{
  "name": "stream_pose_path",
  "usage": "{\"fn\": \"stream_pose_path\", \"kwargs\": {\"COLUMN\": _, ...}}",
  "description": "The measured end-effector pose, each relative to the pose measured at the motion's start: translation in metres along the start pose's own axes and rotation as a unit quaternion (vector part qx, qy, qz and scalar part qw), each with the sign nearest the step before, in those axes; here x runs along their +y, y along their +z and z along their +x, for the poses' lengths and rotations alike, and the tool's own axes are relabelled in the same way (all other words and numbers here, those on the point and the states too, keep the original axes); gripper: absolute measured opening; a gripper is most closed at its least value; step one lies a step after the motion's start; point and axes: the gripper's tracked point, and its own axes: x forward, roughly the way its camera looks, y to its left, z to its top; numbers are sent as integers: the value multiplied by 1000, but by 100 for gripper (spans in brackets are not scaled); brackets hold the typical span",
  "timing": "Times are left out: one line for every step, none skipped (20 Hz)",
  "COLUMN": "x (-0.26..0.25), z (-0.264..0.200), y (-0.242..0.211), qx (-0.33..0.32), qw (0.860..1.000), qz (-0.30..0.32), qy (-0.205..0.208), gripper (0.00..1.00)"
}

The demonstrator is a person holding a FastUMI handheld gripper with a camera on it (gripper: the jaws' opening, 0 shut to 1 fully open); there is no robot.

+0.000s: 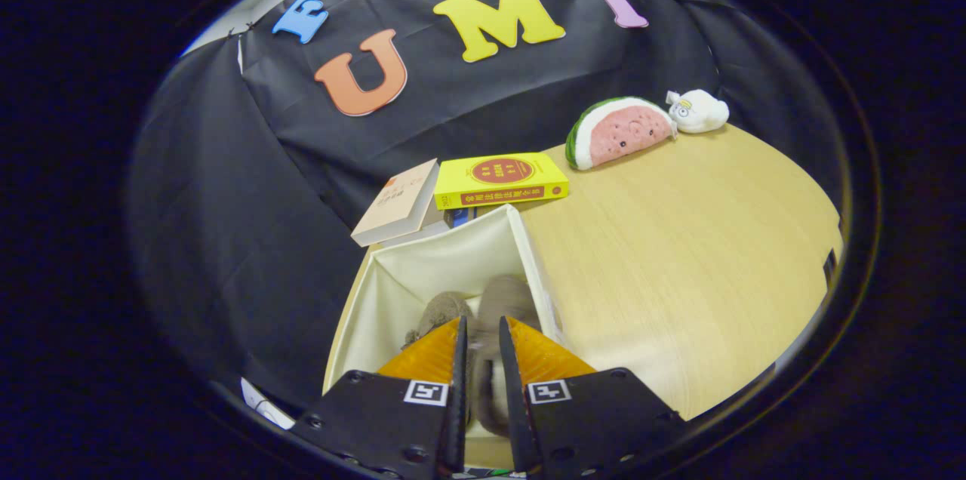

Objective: Open the storage box then place both shoes into the box .Put the left shoe in first, then the right shoe, with the right side of both shoes facing outward in a uniform manner.

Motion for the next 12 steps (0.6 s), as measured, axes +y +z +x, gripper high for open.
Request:
{"fn": "stream_pose_path", "kwargs": {"x": 2, "z": 0, "y": -1, "qx": -2, "qw": 1000, "qz": -9, "qy": 3, "gripper": 28}}
{"fn": "stream_pose_path", "kwargs": {"x": 2, "z": -3, "y": -1, "qx": -6, "qw": 1000, "qz": -18, "qy": 10, "gripper": 32}}
{"fn": "stream_pose_path", "kwargs": {"x": 5, "z": -6, "y": 1, "qx": -15, "qw": 999, "qz": -27, "qy": 17, "gripper": 36}}
{"fn": "stream_pose_path", "kwargs": {"x": 6, "z": -10, "y": 5, "qx": -28, "qw": 999, "qz": -40, "qy": 21, "gripper": 46}}
{"fn": "stream_pose_path", "kwargs": {"x": 7, "z": -14, "y": 9, "qx": -38, "qw": 998, "qz": -54, "qy": 24, "gripper": 56}}
{"fn": "stream_pose_path", "kwargs": {"x": 9, "z": -18, "y": 14, "qx": -49, "qw": 996, "qz": -70, "qy": 27, "gripper": 66}}
{"fn": "stream_pose_path", "kwargs": {"x": 11, "z": -23, "y": 19, "qx": -63, "qw": 994, "qz": -85, "qy": 31, "gripper": 75}}
{"fn": "stream_pose_path", "kwargs": {"x": 14, "z": -30, "y": 26, "qx": -79, "qw": 991, "qz": -101, "qy": 37, "gripper": 85}}
{"fn": "stream_pose_path", "kwargs": {"x": 15, "z": -37, "y": 34, "qx": -96, "qw": 988, "qz": -117, "qy": 40, "gripper": 86}}
{"fn": "stream_pose_path", "kwargs": {"x": 14, "z": -44, "y": 41, "qx": -112, "qw": 984, "qz": -130, "qy": 43, "gripper": 89}}
{"fn": "stream_pose_path", "kwargs": {"x": 12, "z": -51, "y": 47, "qx": -125, "qw": 981, "qz": -142, "qy": 43, "gripper": 92}}
{"fn": "stream_pose_path", "kwargs": {"x": 6, "z": -59, "y": 53, "qx": -138, "qw": 978, "qz": -150, "qy": 40, "gripper": 92}}
